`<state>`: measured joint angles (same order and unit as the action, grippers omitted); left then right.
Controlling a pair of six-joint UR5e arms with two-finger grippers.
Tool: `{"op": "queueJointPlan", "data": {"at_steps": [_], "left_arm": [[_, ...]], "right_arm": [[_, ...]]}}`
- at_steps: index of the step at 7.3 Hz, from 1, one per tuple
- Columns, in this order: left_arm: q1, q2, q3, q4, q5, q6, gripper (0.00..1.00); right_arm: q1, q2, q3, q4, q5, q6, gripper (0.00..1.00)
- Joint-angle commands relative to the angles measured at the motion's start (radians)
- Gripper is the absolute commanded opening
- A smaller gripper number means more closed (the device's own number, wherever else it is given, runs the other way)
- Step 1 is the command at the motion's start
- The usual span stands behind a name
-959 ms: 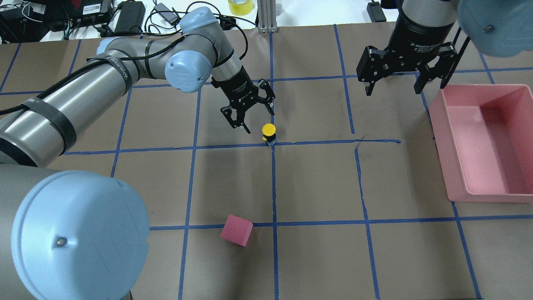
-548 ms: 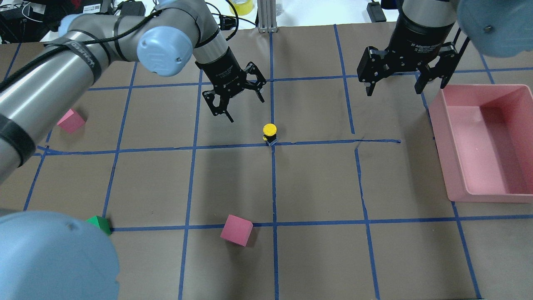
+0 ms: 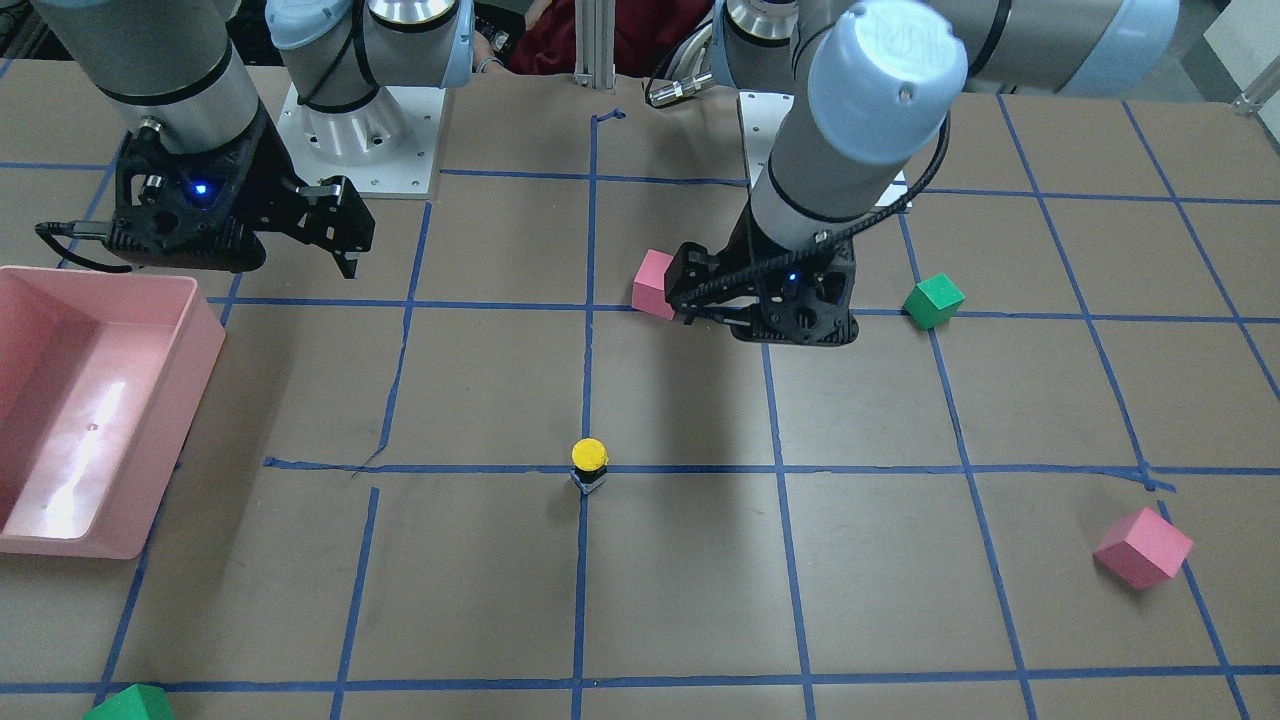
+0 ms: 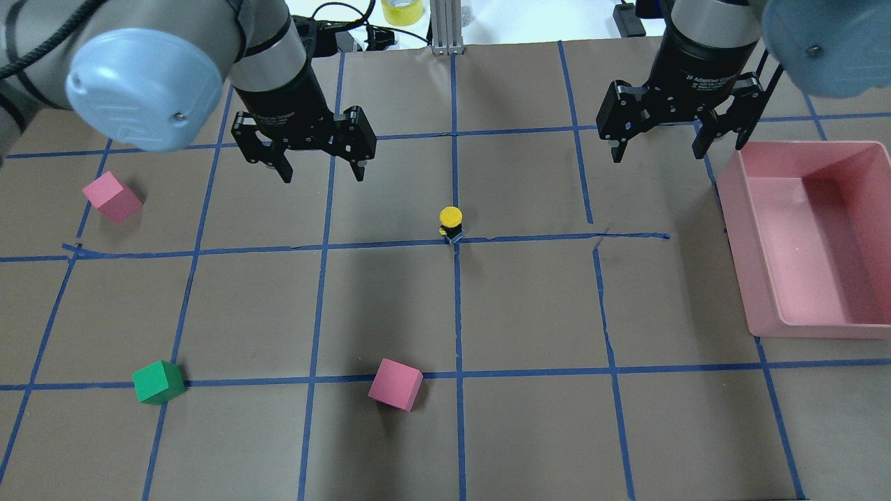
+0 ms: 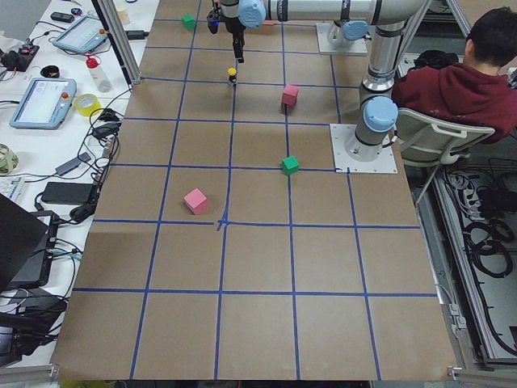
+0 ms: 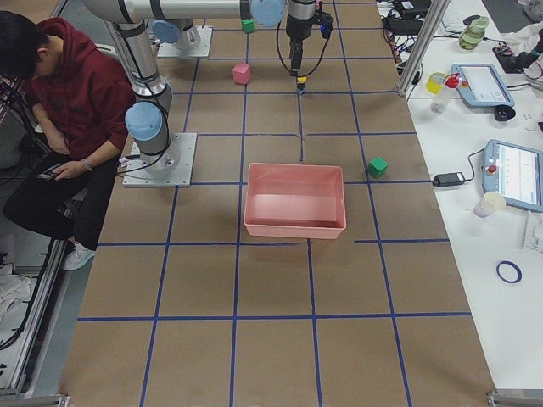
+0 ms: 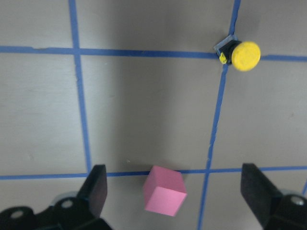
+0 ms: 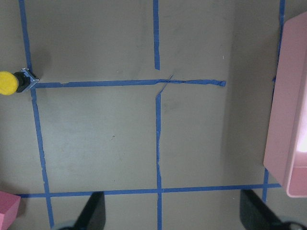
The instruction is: Align button upright
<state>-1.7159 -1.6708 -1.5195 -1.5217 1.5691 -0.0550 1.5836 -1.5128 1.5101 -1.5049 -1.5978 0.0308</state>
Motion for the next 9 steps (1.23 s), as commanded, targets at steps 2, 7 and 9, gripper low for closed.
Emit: {"op": "queueJointPlan", "data": {"at_steps": [2, 7, 9], "left_arm": [[0.007, 0.058, -0.025, 0.069, 0.049, 0.096, 1.0], [0.015, 0.094, -0.041, 0.147, 0.035, 0.093, 1.0], [0.015, 0.094, -0.039, 0.149, 0.034, 0.081, 1.0]], "right_arm": [[0.0, 0.0, 0.001, 0.003, -0.004, -0.005, 1.0], [0.0, 0.002, 0.001, 0.002, 0.001, -0.006, 1.0], [0.001, 0.009, 0.001, 0.002, 0.007, -0.005, 1.0]]}}
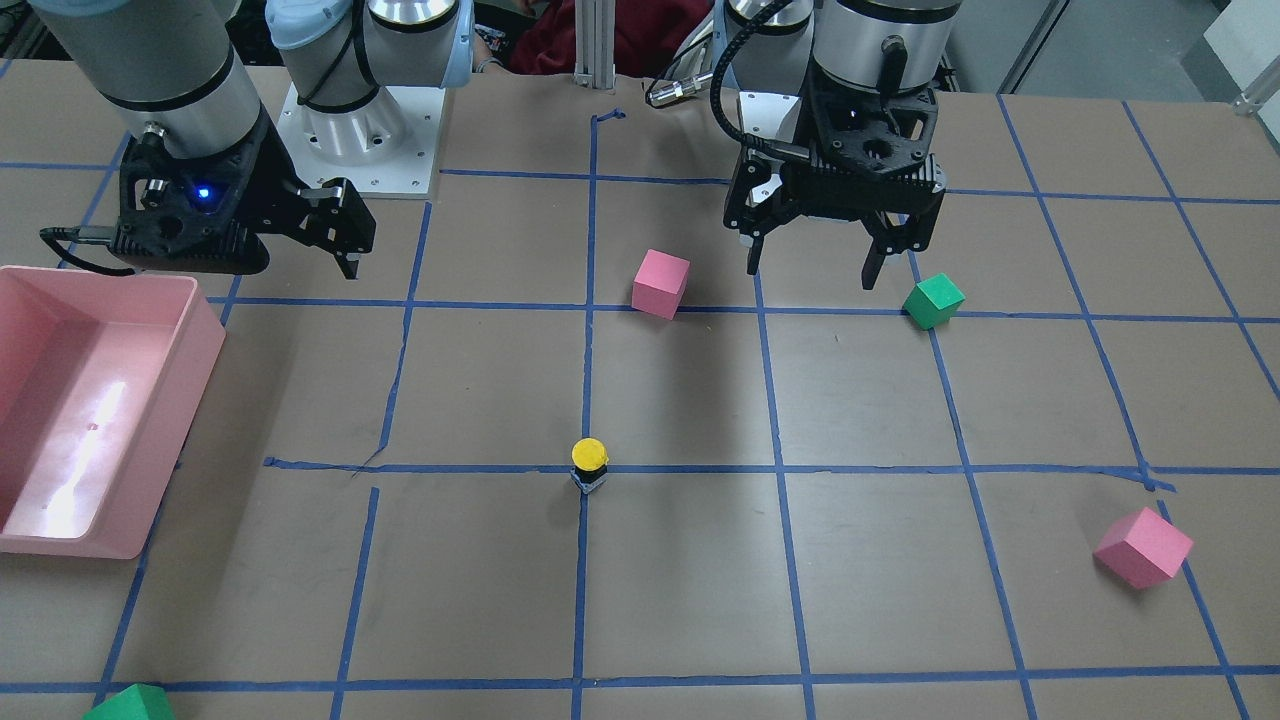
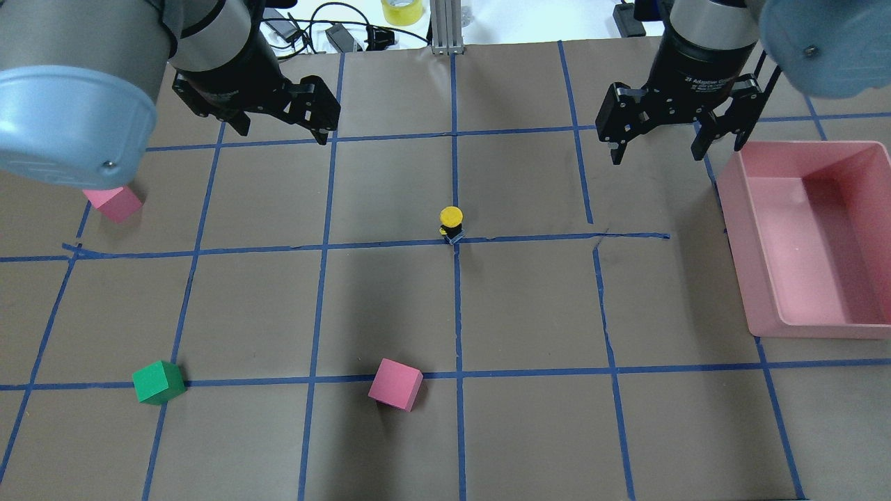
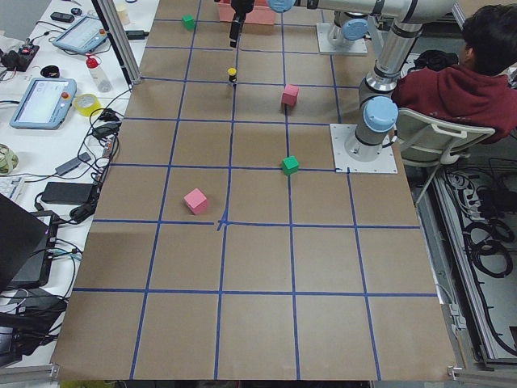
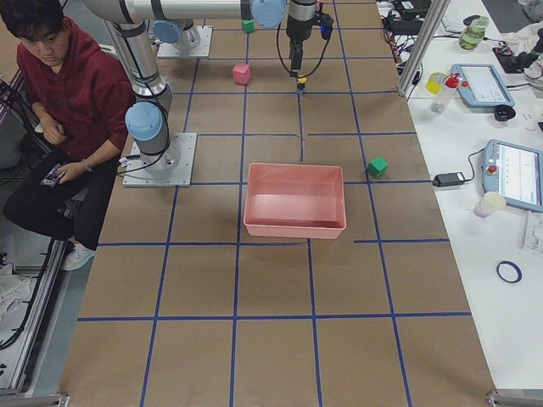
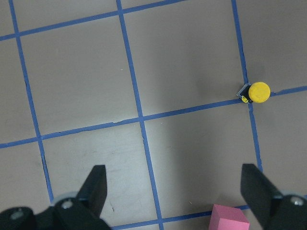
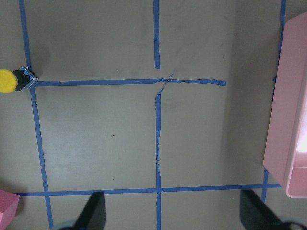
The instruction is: Align button upright
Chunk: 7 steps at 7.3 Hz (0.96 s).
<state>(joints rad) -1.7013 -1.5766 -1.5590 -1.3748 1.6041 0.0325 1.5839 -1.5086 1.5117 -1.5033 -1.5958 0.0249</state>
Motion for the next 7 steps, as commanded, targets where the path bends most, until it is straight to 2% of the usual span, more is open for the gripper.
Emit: {"op": "queueJointPlan", "data": {"at_steps": [1, 2, 7], "left_arm": [[-0.001, 0.0, -0.001, -0.004, -0.001, -0.067, 1.0], [-0.003, 0.0, -0.001, -0.003, -0.001, -0.127, 1.0], [0.0, 0.01, -0.001, -0.053, -0.003, -0.158, 1.0]], "right_arm": [[0.001, 0.01, 0.005, 0.008, 0.002, 0.001, 1.0], [-0.001, 0.007, 0.025, 0.0, -0.001, 0.0, 1.0], [0.001, 0.001, 0.022, -0.002, -0.001, 0.003, 1.0]]}}
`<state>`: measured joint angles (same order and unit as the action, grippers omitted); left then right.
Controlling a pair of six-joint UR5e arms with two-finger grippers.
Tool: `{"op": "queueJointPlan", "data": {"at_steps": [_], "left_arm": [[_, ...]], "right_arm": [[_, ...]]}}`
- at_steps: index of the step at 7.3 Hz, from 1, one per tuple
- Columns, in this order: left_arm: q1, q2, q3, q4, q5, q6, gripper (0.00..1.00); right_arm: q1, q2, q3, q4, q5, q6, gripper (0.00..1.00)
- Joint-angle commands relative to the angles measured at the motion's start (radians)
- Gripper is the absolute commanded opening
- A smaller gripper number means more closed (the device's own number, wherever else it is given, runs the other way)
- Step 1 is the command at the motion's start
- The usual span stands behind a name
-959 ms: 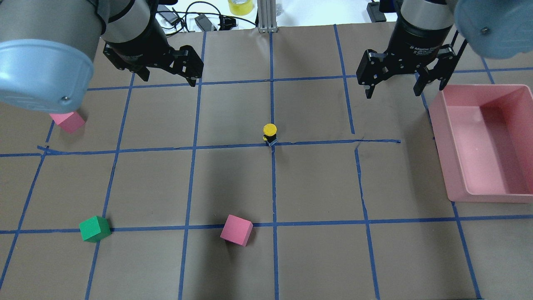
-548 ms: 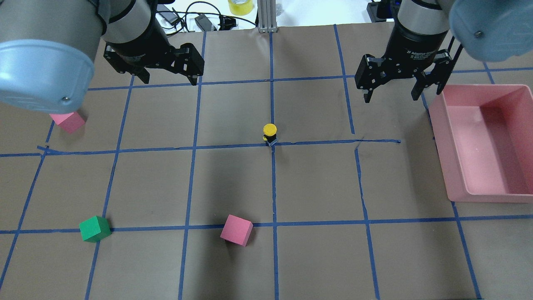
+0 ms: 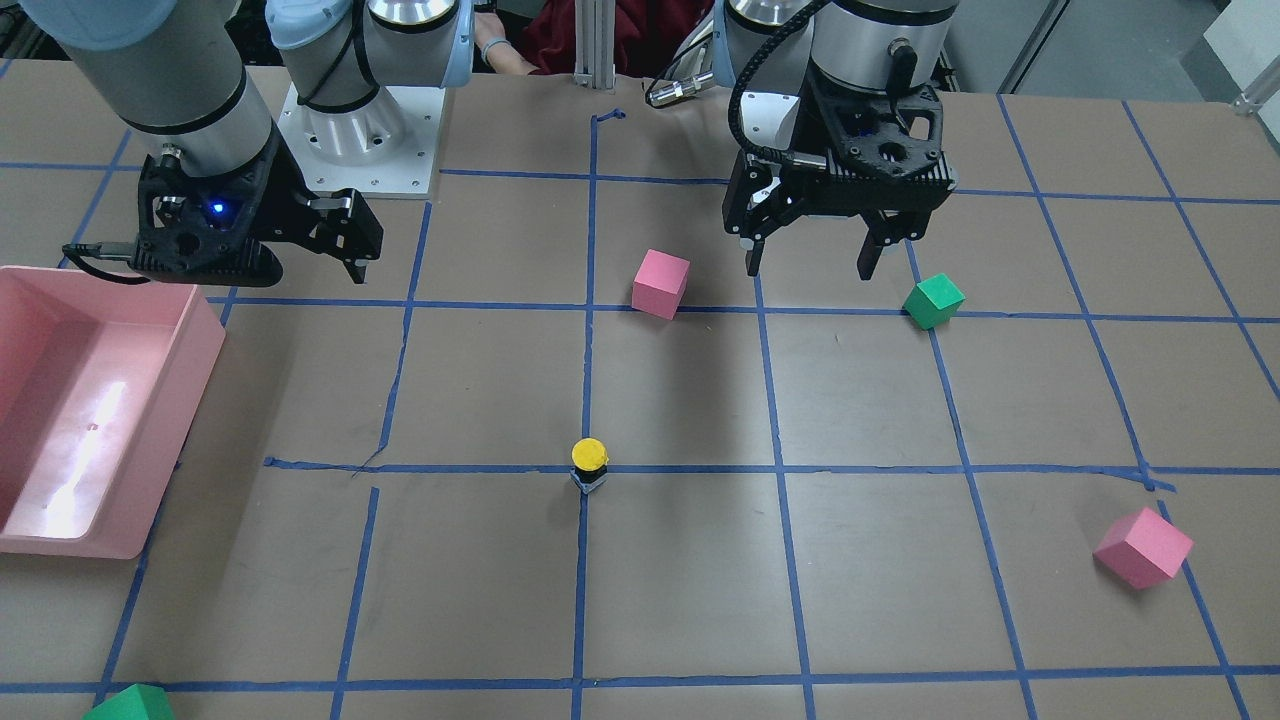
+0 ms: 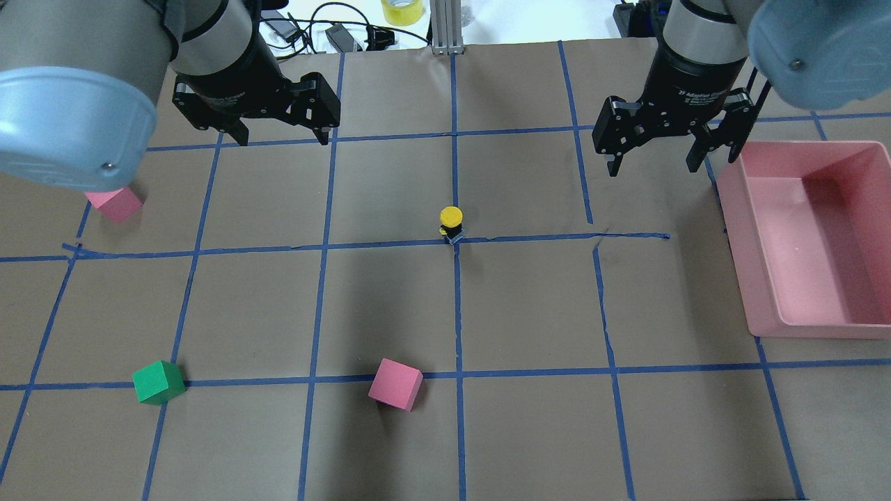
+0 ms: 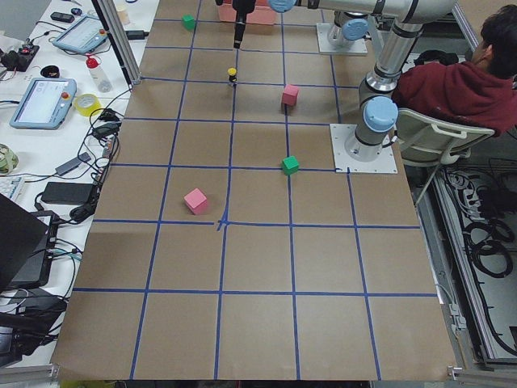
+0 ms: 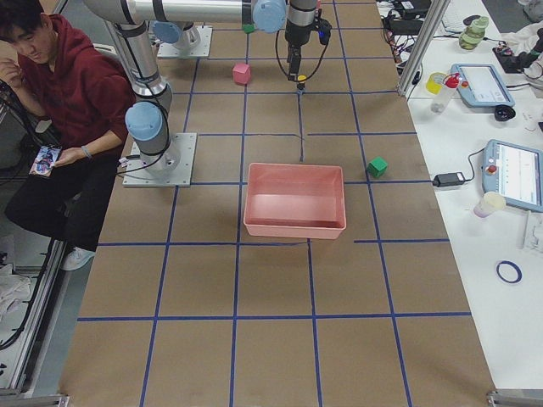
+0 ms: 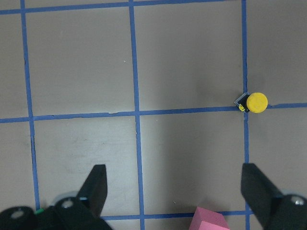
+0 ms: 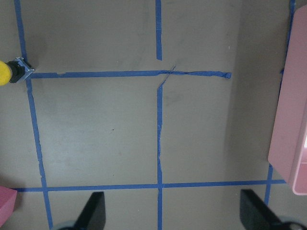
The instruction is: Align button upright
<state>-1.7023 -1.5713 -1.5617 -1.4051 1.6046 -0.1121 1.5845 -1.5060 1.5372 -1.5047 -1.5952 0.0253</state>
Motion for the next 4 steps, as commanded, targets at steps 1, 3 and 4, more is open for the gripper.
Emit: {"op": "queueJointPlan", "data": {"at_steps": [1, 3, 4], "left_arm": [[0.001, 0.005, 0.002, -0.025, -0.003, -0.02, 1.0], [0.0, 0.008, 0.0, -0.025, 0.0, -0.018, 1.0], [0.0, 0.01, 0.0, -0.025, 0.0, -0.018, 1.0]], "right_arm": [[0.0, -0.003, -0.017, 0.001, 0.001, 0.002, 1.0], [0.0, -0.013, -0.025, 0.003, 0.013, 0.016, 1.0], [0.0, -0.026, -0.046, -0.003, 0.015, 0.016, 1.0]]}}
